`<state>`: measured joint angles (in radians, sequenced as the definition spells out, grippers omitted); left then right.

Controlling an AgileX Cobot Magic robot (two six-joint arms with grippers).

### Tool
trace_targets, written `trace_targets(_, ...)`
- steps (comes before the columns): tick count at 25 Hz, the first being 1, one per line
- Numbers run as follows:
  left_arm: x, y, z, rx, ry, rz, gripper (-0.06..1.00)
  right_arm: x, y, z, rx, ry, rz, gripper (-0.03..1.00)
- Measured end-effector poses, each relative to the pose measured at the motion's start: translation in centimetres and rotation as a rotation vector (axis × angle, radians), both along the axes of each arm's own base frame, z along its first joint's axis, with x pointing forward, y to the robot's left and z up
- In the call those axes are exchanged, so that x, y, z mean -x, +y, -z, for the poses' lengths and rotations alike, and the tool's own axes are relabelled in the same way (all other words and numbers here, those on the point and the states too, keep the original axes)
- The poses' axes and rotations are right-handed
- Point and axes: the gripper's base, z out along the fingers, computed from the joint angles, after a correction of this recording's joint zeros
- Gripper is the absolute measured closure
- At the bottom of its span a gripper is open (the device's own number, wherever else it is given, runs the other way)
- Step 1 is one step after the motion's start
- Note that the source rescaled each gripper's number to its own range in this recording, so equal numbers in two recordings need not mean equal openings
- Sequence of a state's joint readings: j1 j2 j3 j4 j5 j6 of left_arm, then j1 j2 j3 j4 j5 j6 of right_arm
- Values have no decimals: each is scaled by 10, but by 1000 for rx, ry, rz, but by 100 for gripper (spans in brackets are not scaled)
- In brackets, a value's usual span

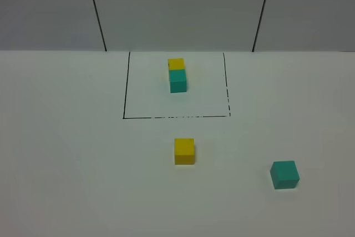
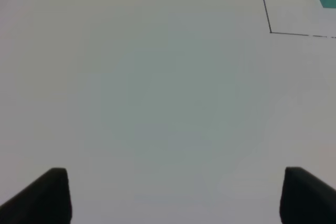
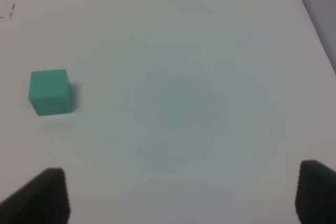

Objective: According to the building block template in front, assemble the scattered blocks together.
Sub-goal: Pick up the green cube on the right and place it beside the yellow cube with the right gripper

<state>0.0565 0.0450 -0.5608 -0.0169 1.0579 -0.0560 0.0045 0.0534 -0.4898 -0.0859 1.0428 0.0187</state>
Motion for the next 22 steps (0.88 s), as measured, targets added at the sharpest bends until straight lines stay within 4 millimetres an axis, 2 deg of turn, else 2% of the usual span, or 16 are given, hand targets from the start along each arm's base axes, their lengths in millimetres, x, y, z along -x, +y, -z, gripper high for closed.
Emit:
trace_targets(3,6,0,4,-4,-34,1,17,0,0,0,0,0,0,23)
trace_targets(7,1,0,14,-5,-8,4,21,0,0,0,0,0,0,23)
trace_targets(17,1,-3,14,-14,-17,88,32,0,0,0,0,0,0,23)
trace_targets(22,1,-3,14,-12,-18,97,33,0,0,0,0,0,0,23)
